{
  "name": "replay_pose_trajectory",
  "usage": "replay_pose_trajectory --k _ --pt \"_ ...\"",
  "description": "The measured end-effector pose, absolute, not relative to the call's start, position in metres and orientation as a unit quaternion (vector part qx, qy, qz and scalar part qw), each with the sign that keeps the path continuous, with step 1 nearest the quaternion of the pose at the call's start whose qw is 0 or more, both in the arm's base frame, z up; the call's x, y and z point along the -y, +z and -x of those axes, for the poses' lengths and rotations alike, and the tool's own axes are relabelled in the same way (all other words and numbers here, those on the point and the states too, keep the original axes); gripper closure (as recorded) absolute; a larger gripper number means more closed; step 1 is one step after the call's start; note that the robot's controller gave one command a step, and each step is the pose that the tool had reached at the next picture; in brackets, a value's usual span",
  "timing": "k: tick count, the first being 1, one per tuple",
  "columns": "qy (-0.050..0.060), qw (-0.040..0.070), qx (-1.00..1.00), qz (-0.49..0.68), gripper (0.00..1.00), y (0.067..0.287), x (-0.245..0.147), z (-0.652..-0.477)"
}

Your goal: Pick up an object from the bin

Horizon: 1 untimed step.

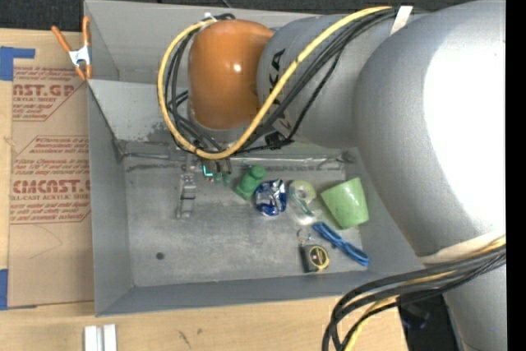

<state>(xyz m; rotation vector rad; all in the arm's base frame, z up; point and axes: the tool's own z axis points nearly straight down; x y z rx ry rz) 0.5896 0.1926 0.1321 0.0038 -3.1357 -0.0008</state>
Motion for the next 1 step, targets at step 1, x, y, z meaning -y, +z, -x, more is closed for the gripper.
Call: replay_pose_trajectory --k 1 --pt "0.001 0.005 1.0 -0.017 0.0 0.0681 -0.1793 -0.5391"
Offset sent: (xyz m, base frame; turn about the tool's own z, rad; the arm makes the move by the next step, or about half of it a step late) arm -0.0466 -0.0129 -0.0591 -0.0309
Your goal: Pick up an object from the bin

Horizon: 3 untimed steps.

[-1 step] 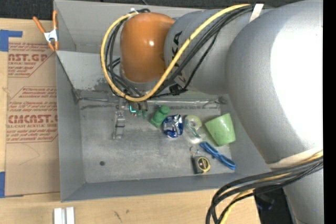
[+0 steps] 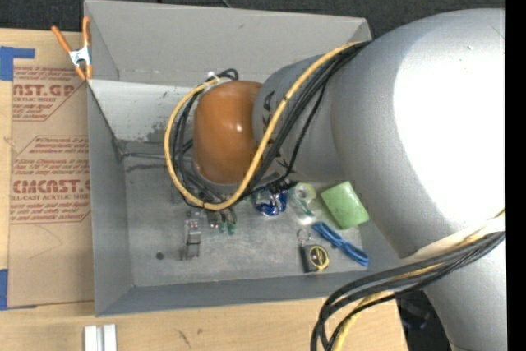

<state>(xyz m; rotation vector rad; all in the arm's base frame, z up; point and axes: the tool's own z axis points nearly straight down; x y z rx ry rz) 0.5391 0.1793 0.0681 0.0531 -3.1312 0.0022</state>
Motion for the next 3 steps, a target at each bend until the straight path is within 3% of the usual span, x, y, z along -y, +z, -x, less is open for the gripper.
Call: replay_pose_trajectory --k 1,2,3 --pt "-0.001 -0.004 1.0 -0.03 0.0 0.138 -0.128 -0.557" --pt "0.001 -0.002 1.0 -0.02 0.0 0.115 -0.078 -0.593" --pt "0.0 0.0 0.995 -0.097 0.0 0.106 -0.046 -0.585"
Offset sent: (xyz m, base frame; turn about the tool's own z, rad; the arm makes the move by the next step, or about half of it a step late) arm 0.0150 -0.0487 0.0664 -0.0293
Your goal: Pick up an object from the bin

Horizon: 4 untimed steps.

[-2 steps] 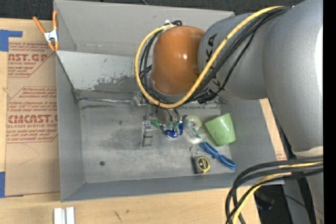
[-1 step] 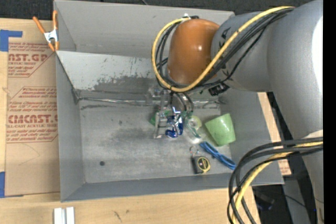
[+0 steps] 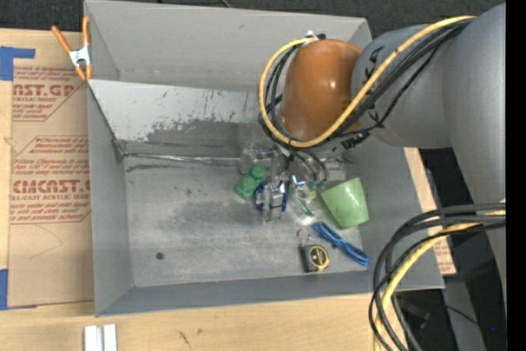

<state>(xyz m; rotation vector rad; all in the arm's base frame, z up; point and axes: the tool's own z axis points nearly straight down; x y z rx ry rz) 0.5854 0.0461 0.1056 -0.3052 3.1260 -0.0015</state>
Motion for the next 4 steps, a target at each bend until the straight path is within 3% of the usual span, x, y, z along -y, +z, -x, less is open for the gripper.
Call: replay_pose_trajectory --k 1,2,3,4 --pt "0.001 0.001 -0.995 0.097 1.0 0.106 -0.048 -0.586" --pt "0.001 0.001 -0.995 0.097 0.0 0.106 -0.048 -0.586" --pt "0.003 0.013 -0.998 0.065 0.0 0.075 -0.05 -0.581" --pt "0.0 0.003 -0.998 0.065 1.0 0.073 -0.047 -0.577"
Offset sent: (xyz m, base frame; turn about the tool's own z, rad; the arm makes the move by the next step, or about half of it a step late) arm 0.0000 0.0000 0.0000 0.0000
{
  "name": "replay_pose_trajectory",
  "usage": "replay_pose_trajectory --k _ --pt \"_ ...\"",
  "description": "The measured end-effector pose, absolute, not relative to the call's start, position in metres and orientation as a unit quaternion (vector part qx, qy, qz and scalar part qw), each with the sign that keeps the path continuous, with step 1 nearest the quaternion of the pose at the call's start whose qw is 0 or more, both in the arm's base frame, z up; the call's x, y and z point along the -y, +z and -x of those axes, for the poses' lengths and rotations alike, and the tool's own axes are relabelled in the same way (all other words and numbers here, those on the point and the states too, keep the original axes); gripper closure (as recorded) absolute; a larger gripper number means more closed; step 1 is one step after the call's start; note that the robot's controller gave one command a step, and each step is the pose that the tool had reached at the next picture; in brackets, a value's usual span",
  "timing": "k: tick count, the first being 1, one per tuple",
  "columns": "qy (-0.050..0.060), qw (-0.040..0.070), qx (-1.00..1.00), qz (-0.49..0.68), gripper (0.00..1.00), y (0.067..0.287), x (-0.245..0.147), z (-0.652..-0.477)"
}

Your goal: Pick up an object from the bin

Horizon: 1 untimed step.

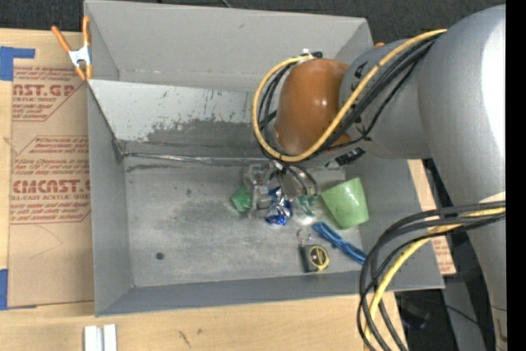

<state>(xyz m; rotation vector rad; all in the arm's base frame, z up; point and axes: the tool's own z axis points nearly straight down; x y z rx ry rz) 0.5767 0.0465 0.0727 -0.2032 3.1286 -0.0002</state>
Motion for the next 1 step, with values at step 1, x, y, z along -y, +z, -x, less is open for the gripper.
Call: replay_pose_trajectory --k 1 --pt "0.001 0.005 -0.995 0.102 1.0 0.2473 -0.0769 -0.5497"
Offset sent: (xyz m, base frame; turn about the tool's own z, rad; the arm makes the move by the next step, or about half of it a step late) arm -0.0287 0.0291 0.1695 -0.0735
